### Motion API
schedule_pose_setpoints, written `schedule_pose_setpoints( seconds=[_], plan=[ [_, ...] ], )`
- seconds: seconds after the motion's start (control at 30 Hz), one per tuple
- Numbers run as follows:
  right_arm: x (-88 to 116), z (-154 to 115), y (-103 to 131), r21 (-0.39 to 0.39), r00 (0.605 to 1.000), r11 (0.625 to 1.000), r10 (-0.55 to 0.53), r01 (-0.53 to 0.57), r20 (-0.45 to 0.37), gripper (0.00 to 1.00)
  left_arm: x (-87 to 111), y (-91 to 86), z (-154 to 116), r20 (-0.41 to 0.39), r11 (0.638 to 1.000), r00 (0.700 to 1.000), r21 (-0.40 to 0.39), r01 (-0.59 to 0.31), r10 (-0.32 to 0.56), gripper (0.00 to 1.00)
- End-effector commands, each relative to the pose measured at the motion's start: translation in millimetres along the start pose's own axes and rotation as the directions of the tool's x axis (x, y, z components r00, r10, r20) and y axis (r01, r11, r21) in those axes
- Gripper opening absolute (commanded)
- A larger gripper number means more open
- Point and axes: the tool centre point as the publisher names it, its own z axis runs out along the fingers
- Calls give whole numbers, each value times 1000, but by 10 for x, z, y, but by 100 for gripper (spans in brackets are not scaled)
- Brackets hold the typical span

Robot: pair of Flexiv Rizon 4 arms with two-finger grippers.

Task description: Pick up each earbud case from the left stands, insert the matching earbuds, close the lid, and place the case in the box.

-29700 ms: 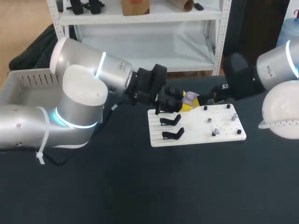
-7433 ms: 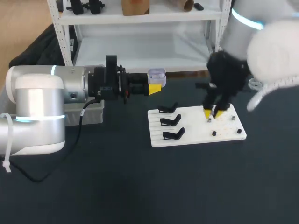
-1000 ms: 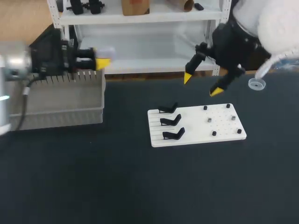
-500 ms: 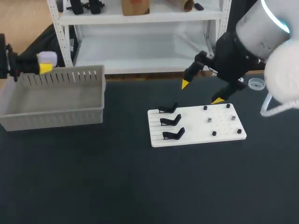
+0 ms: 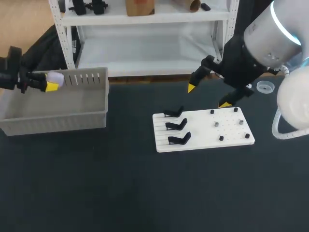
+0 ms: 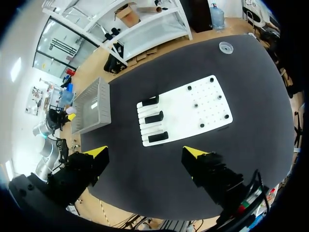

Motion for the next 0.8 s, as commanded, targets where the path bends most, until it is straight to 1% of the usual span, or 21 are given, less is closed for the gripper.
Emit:
schedule_pose_setpoints(
  seconds=[0.03,0.07,0.17,0.27,0.33,0.37,0.4,0.43,0.47,0.5,0.53,0.57,0.67,0.73,0.8],
  plan=[
    [34,-17,-10,2,999,1000,2,-2,34,100,38,73,96,-105,994,994,109,25,-14,0],
    [34,-17,-10,2,999,1000,2,-2,34,100,98,70,126,-120,994,992,106,39,-26,0],
    [34,-17,-10,2,999,1000,2,-2,34,100,175,46,164,-149,992,988,114,54,-36,0],
    [34,-17,-10,2,999,1000,2,-2,34,100,264,22,213,-146,991,988,118,71,-53,0],
    [34,-17,-10,2,999,1000,2,-2,34,100,295,12,225,-122,989,990,118,91,-77,0],
    [34,-17,-10,2,999,1000,2,-2,34,100,319,7,233,-125,988,989,122,99,-84,0],
    [34,-17,-10,2,999,1000,2,-2,34,100,333,5,242,-135,987,987,125,105,-88,4],
    [34,-17,-10,2,999,1000,2,-2,34,100,341,2,248,-130,986,987,125,109,-93,27],
    [34,-17,-10,2,999,1000,2,-2,34,100,341,1,248,-131,986,987,126,111,-94,42],
    [34,-17,-10,2,999,1000,2,-2,34,100,331,-9,244,-132,986,987,129,109,-92,62],
    [34,-17,-10,2,999,1000,2,-2,34,100,326,-14,243,-132,986,987,131,105,-88,94],
    [34,-17,-10,2,999,1000,2,-2,34,100,300,-23,228,-129,986,988,131,99,-82,100],
    [34,-17,-10,2,999,1000,2,-2,34,100,239,-33,185,-125,989,990,117,85,-71,100],
    [34,-17,-10,2,999,1000,2,-2,34,100,166,-45,156,-139,991,989,110,69,-54,100],
    [34,-17,-10,2,999,1000,2,-2,34,100,110,-56,135,-132,993,990,103,56,-42,100]
  ],
)
